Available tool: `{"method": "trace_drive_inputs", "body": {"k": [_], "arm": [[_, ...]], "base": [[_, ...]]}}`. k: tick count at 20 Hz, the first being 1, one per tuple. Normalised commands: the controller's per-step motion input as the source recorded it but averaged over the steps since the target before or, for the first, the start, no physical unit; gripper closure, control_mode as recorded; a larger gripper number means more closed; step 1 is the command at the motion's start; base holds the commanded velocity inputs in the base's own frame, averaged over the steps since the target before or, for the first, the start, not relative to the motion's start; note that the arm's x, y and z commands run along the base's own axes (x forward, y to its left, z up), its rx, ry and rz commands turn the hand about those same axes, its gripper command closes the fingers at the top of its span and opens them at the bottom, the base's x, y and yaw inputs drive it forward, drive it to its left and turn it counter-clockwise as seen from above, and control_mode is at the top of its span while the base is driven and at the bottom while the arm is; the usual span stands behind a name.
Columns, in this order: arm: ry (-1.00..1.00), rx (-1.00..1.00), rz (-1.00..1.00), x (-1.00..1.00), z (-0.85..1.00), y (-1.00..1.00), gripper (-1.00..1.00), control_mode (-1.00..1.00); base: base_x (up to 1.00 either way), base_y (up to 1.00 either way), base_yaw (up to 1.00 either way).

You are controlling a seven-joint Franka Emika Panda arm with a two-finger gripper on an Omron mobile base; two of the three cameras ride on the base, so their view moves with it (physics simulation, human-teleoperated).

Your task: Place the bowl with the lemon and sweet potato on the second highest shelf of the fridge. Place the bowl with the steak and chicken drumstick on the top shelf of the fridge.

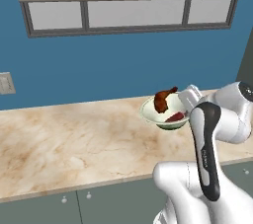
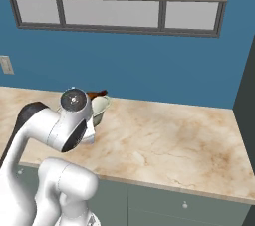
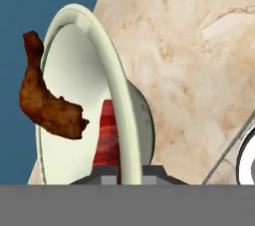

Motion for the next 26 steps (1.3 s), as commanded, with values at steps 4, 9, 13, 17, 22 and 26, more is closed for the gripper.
{"method": "trace_drive_inputs", "body": {"k": [4, 9, 13, 17, 22, 26], "arm": [[0.0, 0.37, -0.17, -0.57, 0.82, 0.0, 1.0, -1.0], [-0.01, 0.0, 0.0, -0.02, 0.04, 0.0, 1.0, -1.0], [-0.02, 0.0, 0.0, -0.36, 0.0, 0.0, 1.0, -1.0], [-0.1, 0.0, 0.0, -0.44, 0.0, 0.0, 1.0, -1.0], [-0.01, 0.0, 0.0, -0.08, 0.0, 0.0, 1.0, 1.0], [0.0, 0.0, 0.0, 0.0, 0.0, 0.0, 1.0, 1.0]], "base": [[0.0, 0.0, 0.0], [0.0, 0.0, 0.0], [0.0, 0.0, 0.0], [0.0, 0.0, 0.0], [-0.06, 0.0, 0.0], [-0.86, -0.05, -0.18]]}}
